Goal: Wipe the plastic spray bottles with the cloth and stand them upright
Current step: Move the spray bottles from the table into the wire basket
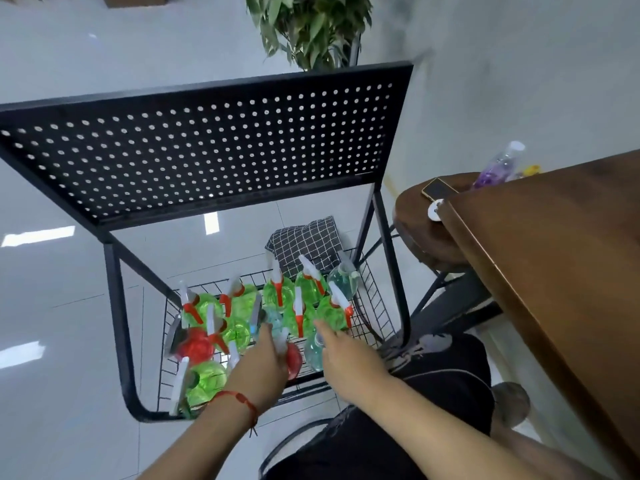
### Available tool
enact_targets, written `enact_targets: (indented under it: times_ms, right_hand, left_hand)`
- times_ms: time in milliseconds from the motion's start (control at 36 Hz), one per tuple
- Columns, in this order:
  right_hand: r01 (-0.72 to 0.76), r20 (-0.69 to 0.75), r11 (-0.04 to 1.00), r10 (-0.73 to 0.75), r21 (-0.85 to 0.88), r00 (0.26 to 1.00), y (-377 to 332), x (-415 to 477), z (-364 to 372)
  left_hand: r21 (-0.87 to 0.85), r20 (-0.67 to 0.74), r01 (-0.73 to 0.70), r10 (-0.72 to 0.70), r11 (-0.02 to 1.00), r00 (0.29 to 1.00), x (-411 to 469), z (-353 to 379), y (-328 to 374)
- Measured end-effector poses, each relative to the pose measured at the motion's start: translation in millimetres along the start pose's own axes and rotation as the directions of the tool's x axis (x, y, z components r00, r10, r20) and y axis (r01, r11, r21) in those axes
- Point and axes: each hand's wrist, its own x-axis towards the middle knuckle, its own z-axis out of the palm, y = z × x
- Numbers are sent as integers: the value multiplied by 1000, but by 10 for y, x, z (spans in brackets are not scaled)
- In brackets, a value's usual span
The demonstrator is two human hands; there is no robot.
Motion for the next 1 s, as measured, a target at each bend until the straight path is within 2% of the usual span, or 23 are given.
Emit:
enact_targets:
  times_ms: [222,333,583,833,1000]
  right_hand:
    - [-7,-21,997,5,-72,1000,61,154,50]
    - [12,-21,989,-15,-150,1000,70,156,99]
    - [60,-89,959,-88,-277,992,141,94,105]
    - [44,-124,952,-85,-303,989,133,59,125]
    - [-65,-169,985,38,-158,985,99,44,110]
  left_hand:
    - [-130,2,58,-58,990,998,-7,158,43]
    - [-119,28,81,-78,990,997,5,146,41]
    - [110,28,-12,9,994,1000,-68,7,27]
    - [225,-22,-69,76,972,997,-289,-80,32]
    - [290,-23,-76,87,954,996,-411,-132,42]
